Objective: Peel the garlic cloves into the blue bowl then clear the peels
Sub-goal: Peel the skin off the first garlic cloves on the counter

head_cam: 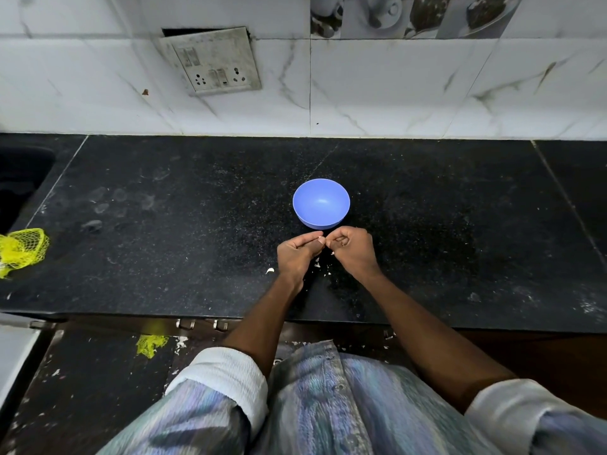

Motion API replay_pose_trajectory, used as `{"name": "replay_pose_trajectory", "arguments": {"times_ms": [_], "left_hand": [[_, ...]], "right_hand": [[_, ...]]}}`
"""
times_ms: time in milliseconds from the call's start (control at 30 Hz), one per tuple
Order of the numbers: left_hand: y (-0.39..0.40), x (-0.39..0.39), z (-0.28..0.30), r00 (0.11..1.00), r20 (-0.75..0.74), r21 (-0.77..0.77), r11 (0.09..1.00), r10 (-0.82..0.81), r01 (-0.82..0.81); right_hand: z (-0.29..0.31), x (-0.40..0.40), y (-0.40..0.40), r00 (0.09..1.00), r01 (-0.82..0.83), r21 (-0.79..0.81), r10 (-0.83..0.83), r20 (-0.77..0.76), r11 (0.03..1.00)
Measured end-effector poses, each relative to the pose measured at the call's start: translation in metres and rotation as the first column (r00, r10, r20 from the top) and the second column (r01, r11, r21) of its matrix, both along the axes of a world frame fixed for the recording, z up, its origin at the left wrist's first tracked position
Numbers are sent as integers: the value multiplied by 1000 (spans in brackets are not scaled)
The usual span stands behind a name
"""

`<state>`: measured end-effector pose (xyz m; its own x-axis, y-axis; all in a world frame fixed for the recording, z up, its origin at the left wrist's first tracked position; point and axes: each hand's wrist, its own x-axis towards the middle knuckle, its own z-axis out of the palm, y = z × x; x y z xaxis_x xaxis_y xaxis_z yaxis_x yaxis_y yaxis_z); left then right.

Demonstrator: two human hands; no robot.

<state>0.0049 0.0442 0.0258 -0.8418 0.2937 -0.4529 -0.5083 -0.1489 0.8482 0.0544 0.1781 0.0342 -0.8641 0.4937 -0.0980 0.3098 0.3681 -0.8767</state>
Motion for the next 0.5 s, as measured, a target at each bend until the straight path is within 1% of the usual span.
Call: {"name": "replay_pose_trajectory", "arguments": {"times_ms": [67, 133, 200, 267, 333, 400, 500], "left_hand": [[0, -1, -1, 999, 36, 32, 999, 11, -12], [-1, -1, -3, 996, 83, 73, 997, 13, -19], [-2, -1, -4, 994, 111, 98, 995, 7, -17], [-3, 0, -4, 994, 109, 105, 994, -3, -9], [-4, 1, -3, 995, 97, 106, 994, -9, -2], [-4, 0, -3, 996, 88, 107, 994, -15, 5], [-4, -1, -3, 996, 81, 104, 994, -41, 32]], "right_hand": [[2, 0, -1, 1000, 0, -7, 0, -6, 1000], [5, 0, -2, 1000, 7, -71, -7, -4, 997], [6, -1, -1, 999, 28, -185, -22, 35, 982], [7, -1, -2, 996, 61, -335, -35, 84, 940], [9, -1, -3, 993, 81, -449, -35, 109, 890], [9, -1, -4, 993, 86, -504, -31, 117, 859], [8, -1, -4, 989, 103, -533, -31, 142, 840]]}}
